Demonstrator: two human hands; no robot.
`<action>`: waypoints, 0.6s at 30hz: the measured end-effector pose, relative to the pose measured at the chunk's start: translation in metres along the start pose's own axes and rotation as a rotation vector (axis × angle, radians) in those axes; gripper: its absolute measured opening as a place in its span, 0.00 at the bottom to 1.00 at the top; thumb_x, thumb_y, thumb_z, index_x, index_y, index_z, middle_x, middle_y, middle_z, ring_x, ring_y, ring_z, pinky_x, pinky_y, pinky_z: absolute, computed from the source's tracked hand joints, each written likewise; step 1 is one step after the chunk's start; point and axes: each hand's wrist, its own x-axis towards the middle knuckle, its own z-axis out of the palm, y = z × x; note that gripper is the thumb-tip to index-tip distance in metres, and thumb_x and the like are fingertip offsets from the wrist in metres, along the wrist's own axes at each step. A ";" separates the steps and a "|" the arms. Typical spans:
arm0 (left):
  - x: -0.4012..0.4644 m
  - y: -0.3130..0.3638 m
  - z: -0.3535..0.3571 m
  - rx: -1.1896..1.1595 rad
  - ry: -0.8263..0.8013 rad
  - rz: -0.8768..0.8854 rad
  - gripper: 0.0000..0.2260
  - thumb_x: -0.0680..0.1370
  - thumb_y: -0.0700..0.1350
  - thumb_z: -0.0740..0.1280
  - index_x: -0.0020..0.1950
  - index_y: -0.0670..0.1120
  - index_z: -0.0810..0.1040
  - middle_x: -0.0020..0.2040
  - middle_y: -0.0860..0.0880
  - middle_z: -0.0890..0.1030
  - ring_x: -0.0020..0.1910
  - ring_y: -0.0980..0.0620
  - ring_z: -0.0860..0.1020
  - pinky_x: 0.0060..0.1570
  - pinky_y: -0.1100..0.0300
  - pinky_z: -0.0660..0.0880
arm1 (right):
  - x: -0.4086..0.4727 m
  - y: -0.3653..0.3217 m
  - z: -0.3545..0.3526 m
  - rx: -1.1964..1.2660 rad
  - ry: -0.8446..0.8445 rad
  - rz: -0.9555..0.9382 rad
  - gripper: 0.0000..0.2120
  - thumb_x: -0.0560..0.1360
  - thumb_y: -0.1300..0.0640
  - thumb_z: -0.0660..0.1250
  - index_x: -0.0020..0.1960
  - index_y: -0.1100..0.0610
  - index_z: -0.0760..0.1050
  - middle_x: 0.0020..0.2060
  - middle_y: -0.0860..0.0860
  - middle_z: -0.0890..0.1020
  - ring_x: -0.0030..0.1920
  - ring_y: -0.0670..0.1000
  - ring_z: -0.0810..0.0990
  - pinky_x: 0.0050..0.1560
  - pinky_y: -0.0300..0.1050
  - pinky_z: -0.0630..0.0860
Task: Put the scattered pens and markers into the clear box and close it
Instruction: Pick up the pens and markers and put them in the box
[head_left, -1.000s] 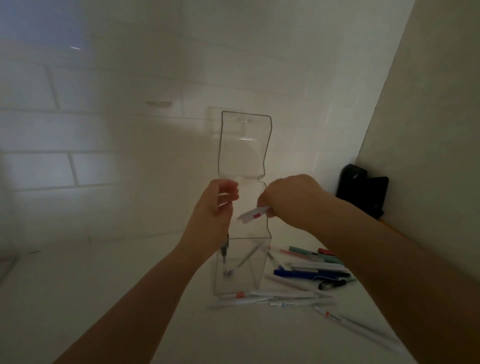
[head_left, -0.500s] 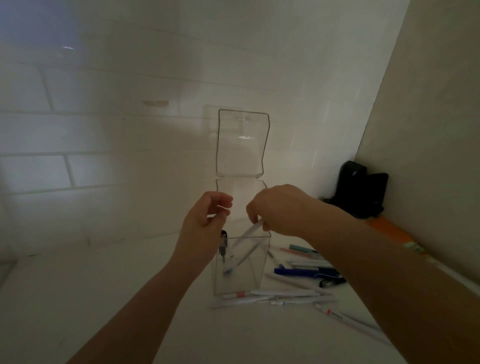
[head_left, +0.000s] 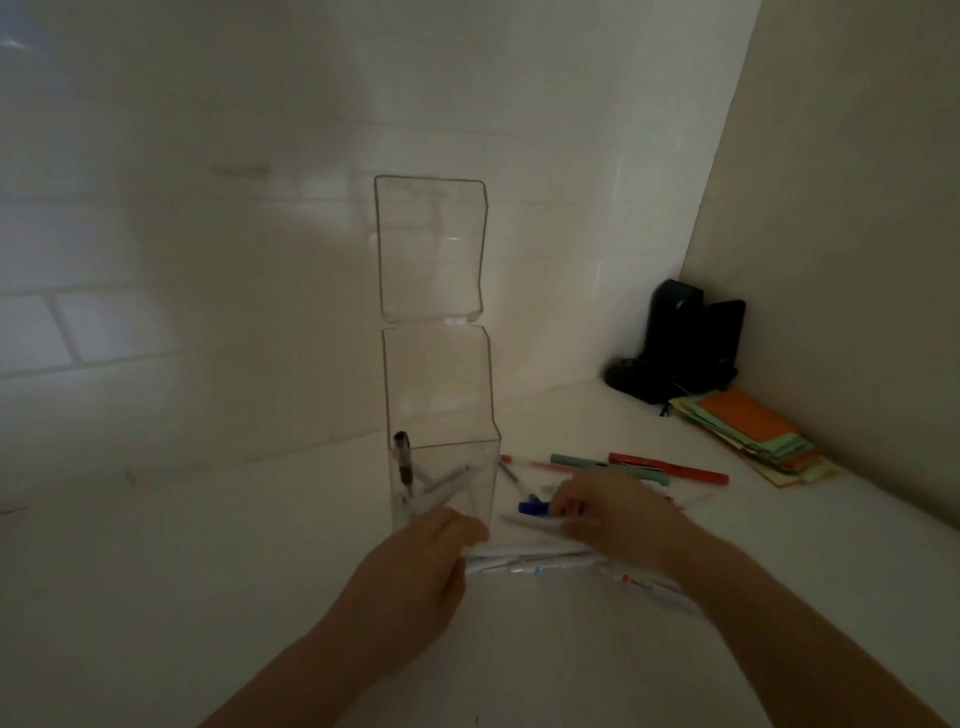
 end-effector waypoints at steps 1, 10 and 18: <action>-0.001 -0.003 0.006 0.046 -0.037 -0.011 0.14 0.70 0.46 0.54 0.54 0.55 0.69 0.48 0.55 0.80 0.44 0.58 0.77 0.42 0.71 0.68 | -0.004 0.000 0.013 -0.007 -0.016 -0.011 0.13 0.75 0.53 0.63 0.59 0.50 0.74 0.58 0.50 0.78 0.54 0.48 0.75 0.58 0.43 0.71; -0.010 -0.005 0.025 0.269 -0.039 -0.004 0.15 0.67 0.46 0.58 0.52 0.51 0.73 0.44 0.53 0.80 0.42 0.56 0.69 0.45 0.61 0.66 | -0.016 0.000 0.056 0.178 0.179 -0.169 0.10 0.75 0.53 0.63 0.55 0.52 0.77 0.55 0.52 0.79 0.54 0.46 0.73 0.52 0.36 0.65; -0.004 -0.004 0.015 0.361 -0.180 0.025 0.08 0.69 0.52 0.56 0.38 0.51 0.72 0.39 0.53 0.77 0.37 0.55 0.74 0.34 0.65 0.75 | -0.035 0.014 0.043 0.519 0.207 -0.031 0.05 0.69 0.56 0.71 0.43 0.47 0.78 0.43 0.42 0.78 0.46 0.39 0.76 0.49 0.28 0.71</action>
